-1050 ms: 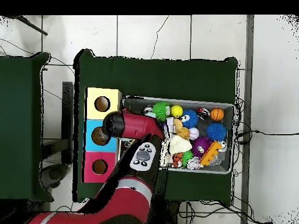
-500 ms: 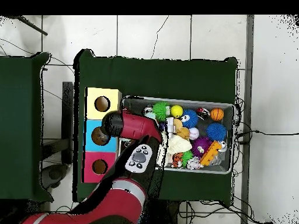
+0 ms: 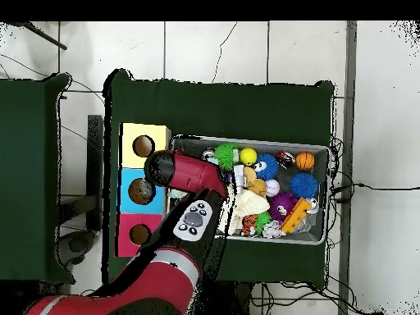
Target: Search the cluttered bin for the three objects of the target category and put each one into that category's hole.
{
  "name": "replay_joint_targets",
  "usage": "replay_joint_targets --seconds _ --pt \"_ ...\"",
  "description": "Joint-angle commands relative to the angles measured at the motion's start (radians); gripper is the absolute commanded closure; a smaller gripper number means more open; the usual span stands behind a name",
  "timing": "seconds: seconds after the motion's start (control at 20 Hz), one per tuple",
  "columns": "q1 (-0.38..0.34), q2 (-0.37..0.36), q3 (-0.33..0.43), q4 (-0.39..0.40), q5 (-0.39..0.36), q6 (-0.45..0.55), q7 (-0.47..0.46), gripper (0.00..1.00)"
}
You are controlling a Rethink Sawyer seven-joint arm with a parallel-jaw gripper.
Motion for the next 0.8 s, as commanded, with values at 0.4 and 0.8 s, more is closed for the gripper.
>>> replay_joint_targets --seconds 0.4,0.8 --pt "0.063 0.191 0.174 -0.150 0.157 0.349 0.388 0.00" --pt "0.070 0.241 0.167 -0.265 0.168 0.436 0.423 0.00"
